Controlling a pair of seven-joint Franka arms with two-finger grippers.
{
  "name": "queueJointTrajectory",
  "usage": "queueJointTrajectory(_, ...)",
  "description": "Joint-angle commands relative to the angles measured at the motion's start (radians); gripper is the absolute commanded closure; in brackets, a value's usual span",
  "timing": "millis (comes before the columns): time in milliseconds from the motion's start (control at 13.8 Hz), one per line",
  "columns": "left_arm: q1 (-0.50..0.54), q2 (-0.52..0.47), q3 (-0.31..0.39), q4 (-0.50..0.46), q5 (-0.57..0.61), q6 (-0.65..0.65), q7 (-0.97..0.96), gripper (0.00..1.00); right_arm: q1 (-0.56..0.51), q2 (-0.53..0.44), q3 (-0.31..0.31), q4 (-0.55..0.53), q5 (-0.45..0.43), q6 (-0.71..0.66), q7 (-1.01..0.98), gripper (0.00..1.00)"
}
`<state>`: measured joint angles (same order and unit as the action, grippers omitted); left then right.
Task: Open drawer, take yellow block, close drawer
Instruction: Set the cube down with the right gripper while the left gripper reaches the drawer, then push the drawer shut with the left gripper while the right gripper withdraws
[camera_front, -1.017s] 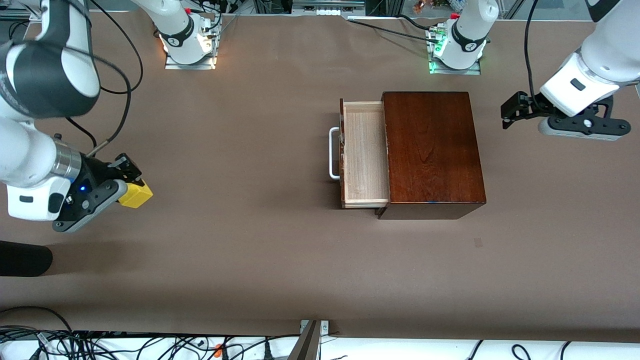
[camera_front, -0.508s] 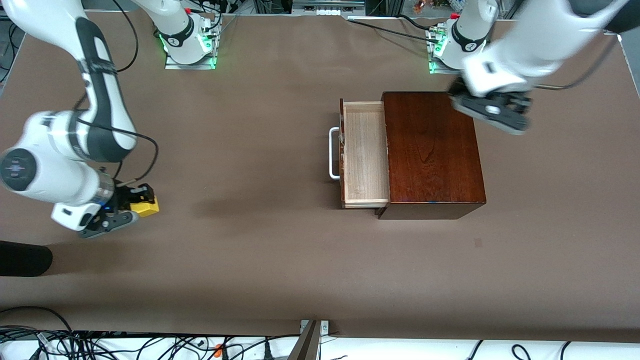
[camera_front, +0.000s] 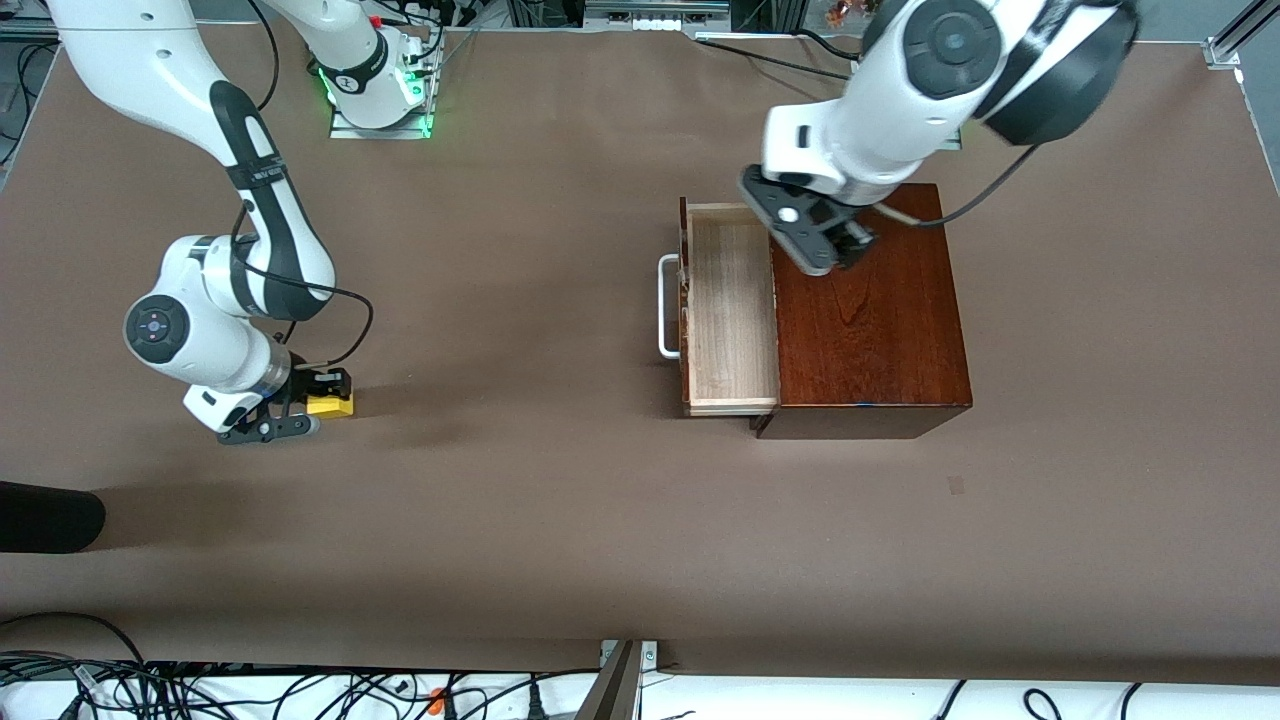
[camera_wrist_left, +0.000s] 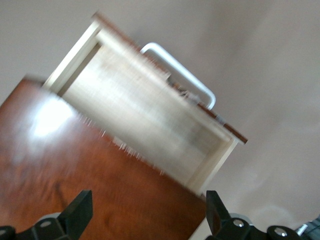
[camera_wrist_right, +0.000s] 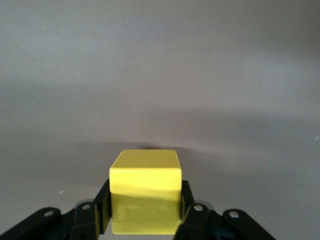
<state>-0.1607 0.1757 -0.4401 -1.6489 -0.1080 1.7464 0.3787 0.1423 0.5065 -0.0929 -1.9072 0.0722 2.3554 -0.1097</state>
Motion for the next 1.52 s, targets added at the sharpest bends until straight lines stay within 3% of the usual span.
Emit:
queueJointTrajectory(0,-0.075,0.066,-0.02,0.017,-0.016,0.106,0.141,0.0,0.006,-0.009,0.01,-0.052,-0.019,0.039,0.08,1.0)
queueJointTrajectory(218,-0.143,0.152,-0.022,0.018,-0.016,0.223,0.277,0.0,0.011,-0.009,0.016,-0.092,-0.02,0.09,0.079,1.0)
queueJointTrajectory(290,-0.163,0.186,-0.022,0.018,-0.013,0.276,0.345,0.0,0.011,-0.008,0.016,-0.093,-0.023,0.088,0.078,0.94)
queueJointTrajectory(363,-0.186,0.217,-0.02,0.017,-0.001,0.333,0.406,0.0,0.011,-0.009,0.016,-0.092,-0.023,0.088,0.074,0.8)
queueJointTrajectory(436,-0.2,0.253,-0.02,0.017,0.036,0.376,0.454,0.0,0.011,-0.011,0.016,-0.09,-0.023,0.088,0.067,0.07)
queueJointTrajectory(508,-0.204,0.292,-0.022,0.018,0.078,0.416,0.497,0.0,0.011,-0.02,0.016,-0.087,-0.023,0.085,0.062,0.0)
queueJointTrajectory(653,-0.247,0.333,-0.022,0.017,0.103,0.467,0.513,0.0,0.011,-0.096,0.016,-0.082,-0.023,0.062,0.051,0.0)
queueJointTrajectory(799,-0.263,0.367,-0.022,0.011,0.155,0.51,0.502,0.0,0.011,-0.208,0.016,-0.044,-0.023,-0.081,0.053,0.0)
queueJointTrajectory(1017,-0.264,0.401,-0.02,-0.006,0.194,0.55,0.503,0.0,0.011,-0.317,0.016,0.123,-0.023,-0.403,0.064,0.0)
queueJointTrajectory(1307,-0.24,0.401,-0.012,-0.034,0.319,0.536,0.511,0.0,0.01,-0.399,0.019,0.307,-0.022,-0.715,0.071,0.0)
queueJointTrajectory(1452,-0.232,0.403,-0.012,-0.029,0.329,0.467,0.503,0.0,0.01,-0.402,0.018,0.41,-0.019,-0.818,0.068,0.0)
